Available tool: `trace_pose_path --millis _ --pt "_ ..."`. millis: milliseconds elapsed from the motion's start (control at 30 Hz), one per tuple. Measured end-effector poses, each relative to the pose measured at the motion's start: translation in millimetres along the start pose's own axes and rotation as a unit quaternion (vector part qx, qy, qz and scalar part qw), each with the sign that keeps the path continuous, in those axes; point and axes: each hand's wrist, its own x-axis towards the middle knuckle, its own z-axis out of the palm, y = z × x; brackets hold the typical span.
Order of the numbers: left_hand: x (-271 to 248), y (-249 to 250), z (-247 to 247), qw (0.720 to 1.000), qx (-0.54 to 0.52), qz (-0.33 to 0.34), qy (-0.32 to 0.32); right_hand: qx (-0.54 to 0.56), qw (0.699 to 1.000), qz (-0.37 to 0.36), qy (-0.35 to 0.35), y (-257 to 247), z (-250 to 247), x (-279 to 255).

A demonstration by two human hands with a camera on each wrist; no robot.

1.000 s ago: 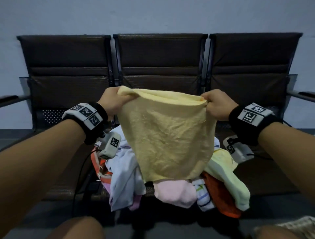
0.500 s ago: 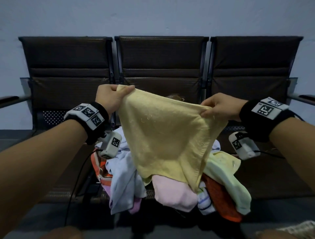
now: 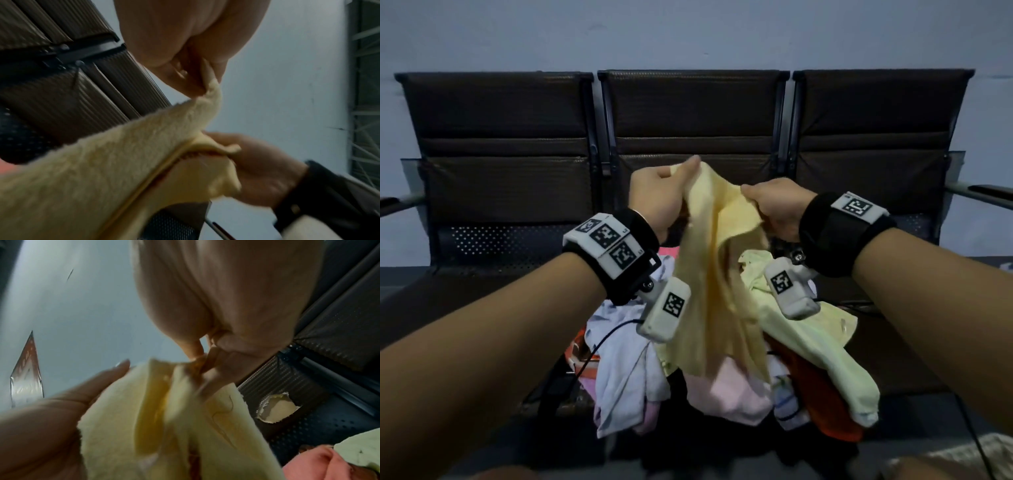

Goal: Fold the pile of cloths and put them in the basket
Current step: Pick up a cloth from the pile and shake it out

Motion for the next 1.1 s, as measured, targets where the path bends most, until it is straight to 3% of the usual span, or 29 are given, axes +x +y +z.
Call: trace_pose_path --millis 200,267,367,433,467,600,667,800,900,1000,1100 --pt "-35.5 -6.2 21.5 0.987 0.085 0.029 -0.136 0.080 0.995 0.009 -0.061 -7.9 12.8 -12.1" --pt "-37.0 -4.3 19.5 0.983 0.080 0.012 -0.163 0.050 0.996 0.008 -0.079 -5.5 10.0 -15.9" --pt "-31.8 0.0 12.7 0.992 0.026 -0.052 -0.113 -0.005 0.994 -0.025 -0.107 -1.0 4.4 -19.9" --pt "-24.9 -2.5 5.9 0.997 0.032 -0.035 -0.053 0.009 0.987 -0.043 -0.155 -0.5 0.0 -22.4" --pt "-21.3 -4.7 2.2 0.997 0.035 -0.033 -0.057 0.016 0.983 -0.050 -0.178 -2.5 -0.9 -25.8" --pt "-12.9 -9.4 -14.5 0.964 0.012 -0.106 -0.244 -0.002 0.973 -0.072 -0.218 -7.8 -6.3 -31.3" --pt "-7.1 -10.7 -22.2 0.960 0.032 -0.109 -0.254 -0.054 0.972 -0.068 -0.219 -7.3 -14.5 -29.1" --pt "8.6 -22.0 -28.3 0.964 0.081 -0.093 -0.235 -0.223 0.956 0.024 -0.189 6.0 -35.3 -11.2" --pt "32.8 -41.2 -22.3 0.965 0.172 -0.064 -0.189 -0.269 0.953 0.067 -0.120 24.0 -38.5 12.9" --pt "66.3 -52.9 -11.1 0.959 0.256 -0.010 -0.125 -0.256 0.966 0.019 -0.011 30.9 -35.9 43.9" --pt "103.3 -47.8 0.0 0.962 0.262 0.048 -0.065 -0.216 0.967 -0.104 0.086 20.2 -31.0 74.0"
